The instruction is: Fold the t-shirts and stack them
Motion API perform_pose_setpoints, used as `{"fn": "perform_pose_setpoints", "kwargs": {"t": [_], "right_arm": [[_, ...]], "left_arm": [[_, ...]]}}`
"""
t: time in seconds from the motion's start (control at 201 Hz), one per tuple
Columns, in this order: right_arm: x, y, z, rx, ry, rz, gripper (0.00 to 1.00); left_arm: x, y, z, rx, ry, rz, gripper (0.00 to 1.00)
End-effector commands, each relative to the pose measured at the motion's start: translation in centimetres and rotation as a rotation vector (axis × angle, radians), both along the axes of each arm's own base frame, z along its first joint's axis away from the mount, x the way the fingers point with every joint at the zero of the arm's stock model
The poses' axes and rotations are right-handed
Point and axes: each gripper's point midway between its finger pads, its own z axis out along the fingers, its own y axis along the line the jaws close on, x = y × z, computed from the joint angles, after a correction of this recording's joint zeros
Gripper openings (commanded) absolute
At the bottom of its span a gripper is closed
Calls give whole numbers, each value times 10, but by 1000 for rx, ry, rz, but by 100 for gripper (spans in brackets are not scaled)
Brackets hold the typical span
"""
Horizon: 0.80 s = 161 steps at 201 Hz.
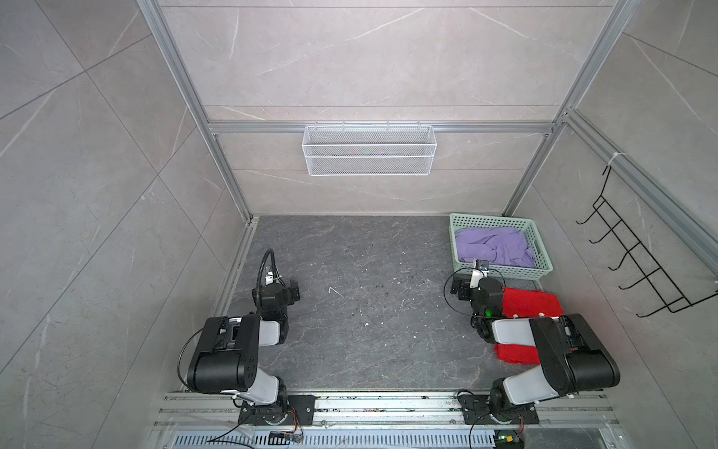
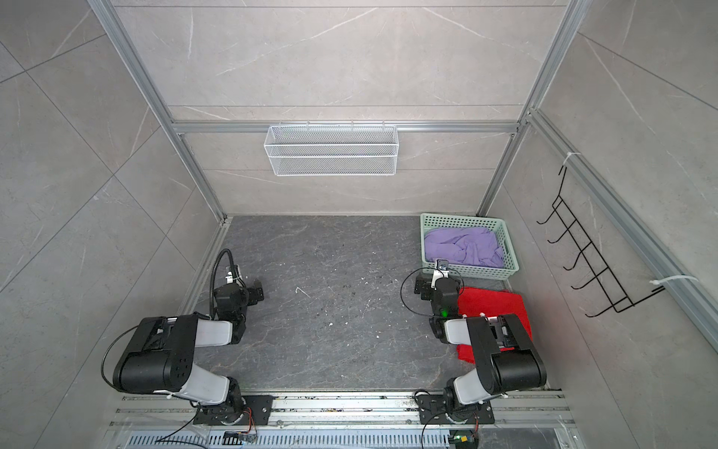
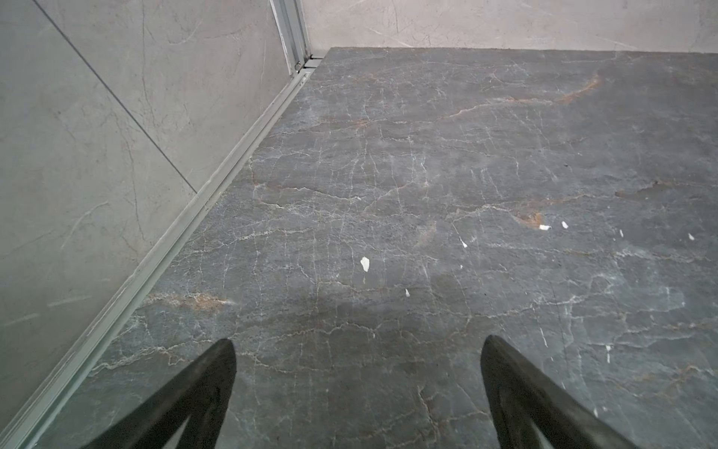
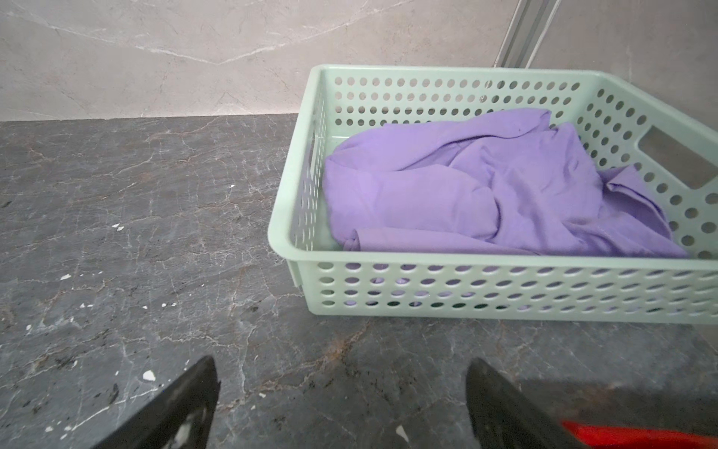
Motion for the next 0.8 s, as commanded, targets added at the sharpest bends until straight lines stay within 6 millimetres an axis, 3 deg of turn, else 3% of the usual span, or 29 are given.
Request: {"fn": "perform_pose_setpoints", "kwargs": {"t": [0.0,0.797], "right_arm": [[1,0,3,-18,-15,-5,99],[0,0,3,-20,-19,-3,99]], "left_arm": [[9,-4,12,-36,-45,-18,100],[7,-3,13,-33,-48,-13,100]]}}
